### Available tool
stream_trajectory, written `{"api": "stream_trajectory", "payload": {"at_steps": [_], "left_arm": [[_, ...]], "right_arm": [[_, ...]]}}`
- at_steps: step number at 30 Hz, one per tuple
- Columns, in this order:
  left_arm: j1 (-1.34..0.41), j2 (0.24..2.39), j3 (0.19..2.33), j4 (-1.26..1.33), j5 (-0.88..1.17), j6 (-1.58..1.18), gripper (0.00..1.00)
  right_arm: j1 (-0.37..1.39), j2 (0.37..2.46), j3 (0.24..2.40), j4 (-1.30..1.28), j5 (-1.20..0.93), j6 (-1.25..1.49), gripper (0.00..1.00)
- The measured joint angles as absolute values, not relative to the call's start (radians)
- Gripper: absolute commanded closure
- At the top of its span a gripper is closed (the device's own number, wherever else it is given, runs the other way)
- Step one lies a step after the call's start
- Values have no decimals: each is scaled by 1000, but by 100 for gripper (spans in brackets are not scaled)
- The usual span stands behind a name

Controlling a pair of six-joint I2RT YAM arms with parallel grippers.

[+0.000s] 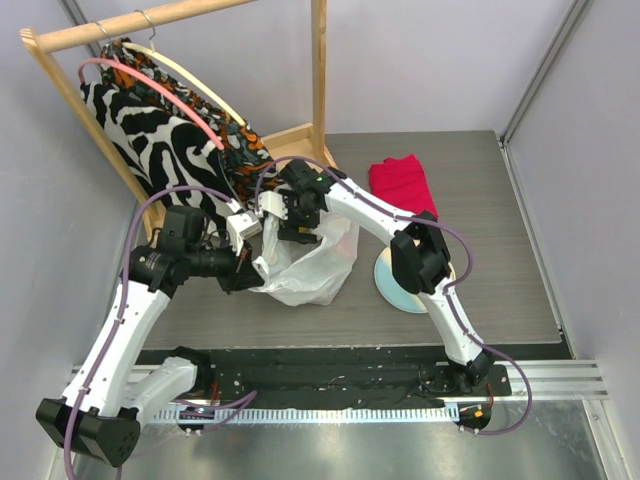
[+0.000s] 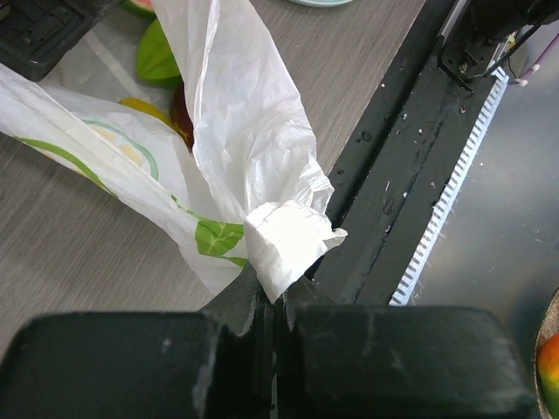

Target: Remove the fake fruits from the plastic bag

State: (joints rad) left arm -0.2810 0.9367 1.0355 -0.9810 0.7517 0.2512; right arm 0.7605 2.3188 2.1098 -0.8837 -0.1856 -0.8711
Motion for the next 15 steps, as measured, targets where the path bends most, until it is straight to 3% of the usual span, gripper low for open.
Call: {"api": "stream_trajectory", "payload": {"at_steps": [5, 7, 10, 15], "left_arm": [[-281, 947, 1036, -978, 752, 250, 100], [-281, 949, 1036, -977, 753, 248, 100], [-281, 949, 1036, -977, 753, 246, 100], [-281, 949, 1036, -977, 753, 246, 100]], "right_arm": [[760, 2333, 2138, -917, -183, -885, 21], [760, 2335, 2140, -925, -181, -883, 36], [764, 2347, 2146, -937, -177, -874, 46], [768, 2357, 2149, -948, -183, -853, 51]]}}
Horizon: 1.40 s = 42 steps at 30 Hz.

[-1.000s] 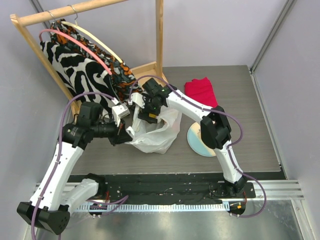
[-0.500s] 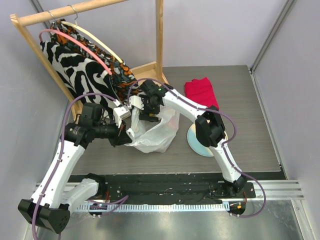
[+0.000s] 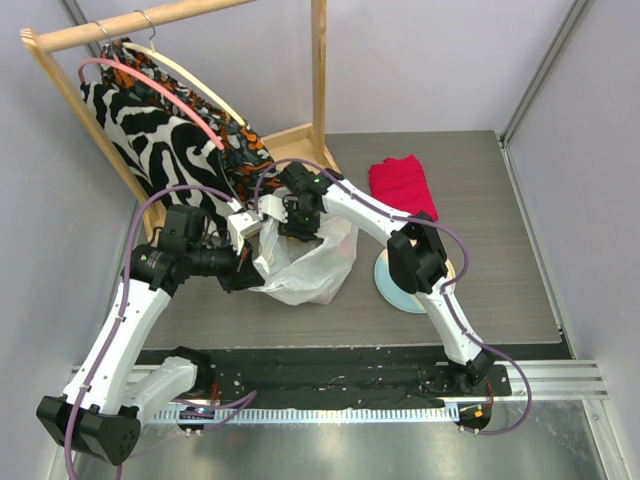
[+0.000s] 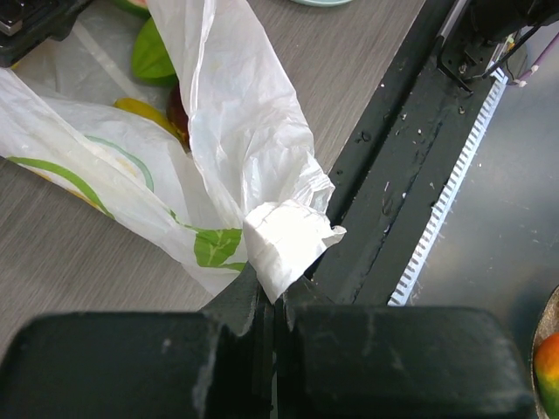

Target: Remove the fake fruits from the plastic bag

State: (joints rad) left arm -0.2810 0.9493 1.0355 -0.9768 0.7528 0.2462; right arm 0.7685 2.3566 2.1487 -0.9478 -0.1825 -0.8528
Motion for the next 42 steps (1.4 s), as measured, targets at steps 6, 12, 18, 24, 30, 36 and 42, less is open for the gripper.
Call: {"api": "stream_trajectory", "payload": {"at_steps": [6, 12, 18, 24, 30, 36, 42], "left_arm": [[-281, 937, 1035, -989, 751, 259, 100], [-281, 834, 1036, -1078, 717, 321, 100], [-281, 757, 1042, -1120, 719, 349, 100], [-281, 789, 1041, -1123, 719, 350, 100], [-281, 792, 1040, -1113, 719, 347, 100], [-280, 803, 1039, -1108, 719, 347, 100], [-280, 810, 1039, -1109, 727, 345, 100]], "right_arm": [[789, 2302, 2076, -930, -214, -769, 51], [867, 2218, 1962, -848, -192, -523, 11], [932, 2225, 1980, -789, -81, -353, 1], [934, 2280, 2047, -746, 22, -303, 0], [946, 2339, 2051, -732, 94, -297, 0], [966, 2400, 2086, -712, 150, -281, 0], [967, 2414, 2141, -691, 158, -264, 41]]}}
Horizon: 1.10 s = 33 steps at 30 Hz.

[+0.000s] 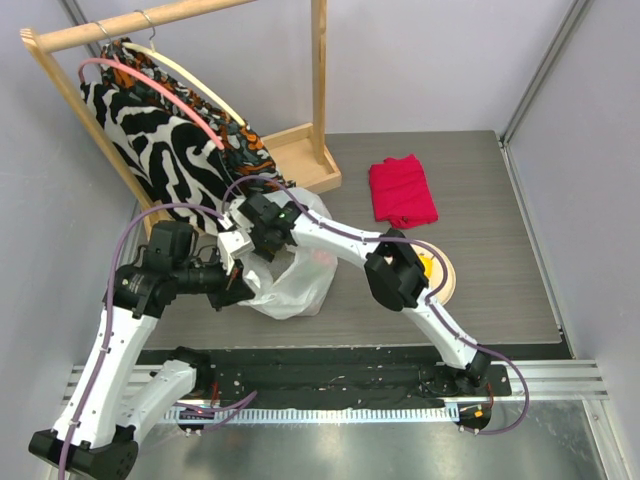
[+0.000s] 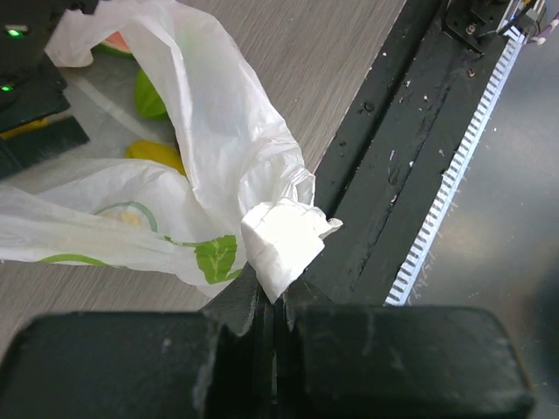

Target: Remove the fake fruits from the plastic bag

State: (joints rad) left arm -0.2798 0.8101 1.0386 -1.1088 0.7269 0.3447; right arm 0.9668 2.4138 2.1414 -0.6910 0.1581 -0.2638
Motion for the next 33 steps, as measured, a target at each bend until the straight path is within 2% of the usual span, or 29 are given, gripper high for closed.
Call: {"api": "stream_trajectory", "payload": {"at_steps": [4, 9, 13, 21, 23, 33], "left_arm": [[-280, 810, 1039, -1111, 728, 342, 100], [-280, 810, 1032, -1095, 724, 318, 100], [-280, 817, 1025, -1078, 719, 297, 100], [-280, 825, 1025, -1066, 718, 292, 100], [-280, 825, 1025, -1066, 718, 291, 100], [-279, 826, 1024, -1066, 705, 290, 100]], "right_arm": [[965, 2414, 2159, -672, 122, -274, 58], [959, 2399, 2149, -686, 63, -289, 69], [960, 2297, 2056, -721, 12, -308, 77], [960, 2014, 1853, -736, -51, -314, 81], [960, 1980, 1825, -734, -63, -311, 88], [939, 2021, 1903, -800, -104, -309, 87]]}}
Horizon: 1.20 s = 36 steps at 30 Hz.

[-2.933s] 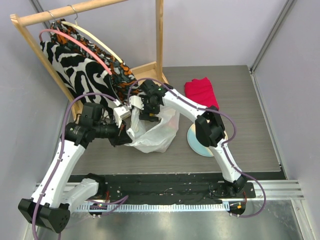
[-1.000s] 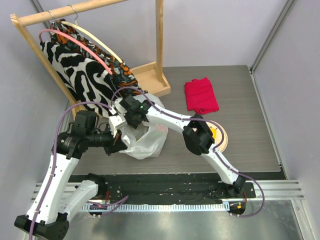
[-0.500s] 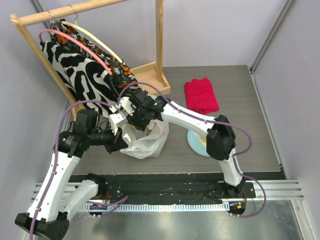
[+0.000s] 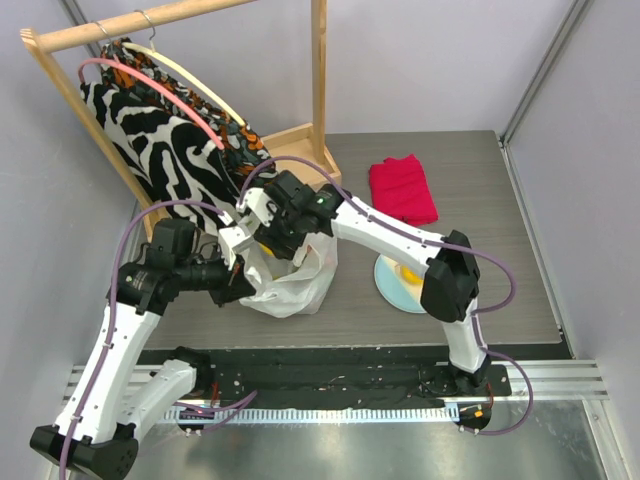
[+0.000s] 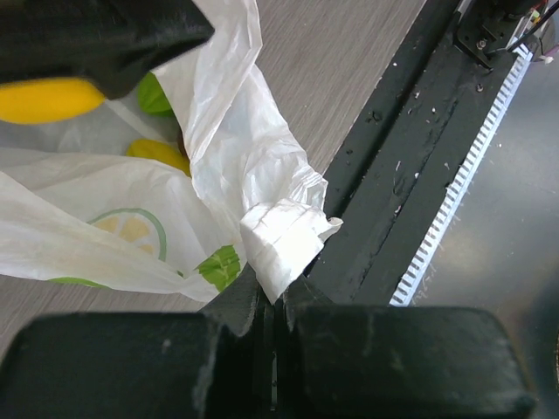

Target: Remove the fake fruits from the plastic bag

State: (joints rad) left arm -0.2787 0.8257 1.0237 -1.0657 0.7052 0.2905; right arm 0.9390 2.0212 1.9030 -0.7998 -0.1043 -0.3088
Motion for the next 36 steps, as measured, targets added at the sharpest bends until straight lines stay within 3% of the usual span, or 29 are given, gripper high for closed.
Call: {"api": "stream_trajectory", "payload": {"at_steps": [8, 14, 18, 23, 29, 32, 34, 36], "left_arm": [[-274, 845, 1021, -1023, 697, 267, 100], [-273, 857, 1000, -969, 700, 228, 100], [-273, 857, 996, -938, 702, 207, 100], [-273, 857, 996, -923, 704, 196, 100], [-273, 857, 996, -916, 704, 187, 100], [-273, 857, 996, -915, 704, 186, 100], [-273, 855, 996, -916, 704, 186, 100], [-273, 853, 996, -917, 704, 187, 100]], "right_arm": [[775, 1812, 1912, -838, -236, -292, 88], [540, 1480, 1733, -847, -168, -286, 88], [350, 1337, 1472, -862, -105, -289, 87], [166, 1376, 1187, -908, -36, -309, 84], [155, 1367, 1015, -897, -24, -332, 82], [153, 1372, 978, -849, -21, -346, 77], [153, 1394, 970, -814, -12, -363, 68], [153, 1422, 968, -779, 1, -373, 51]]}}
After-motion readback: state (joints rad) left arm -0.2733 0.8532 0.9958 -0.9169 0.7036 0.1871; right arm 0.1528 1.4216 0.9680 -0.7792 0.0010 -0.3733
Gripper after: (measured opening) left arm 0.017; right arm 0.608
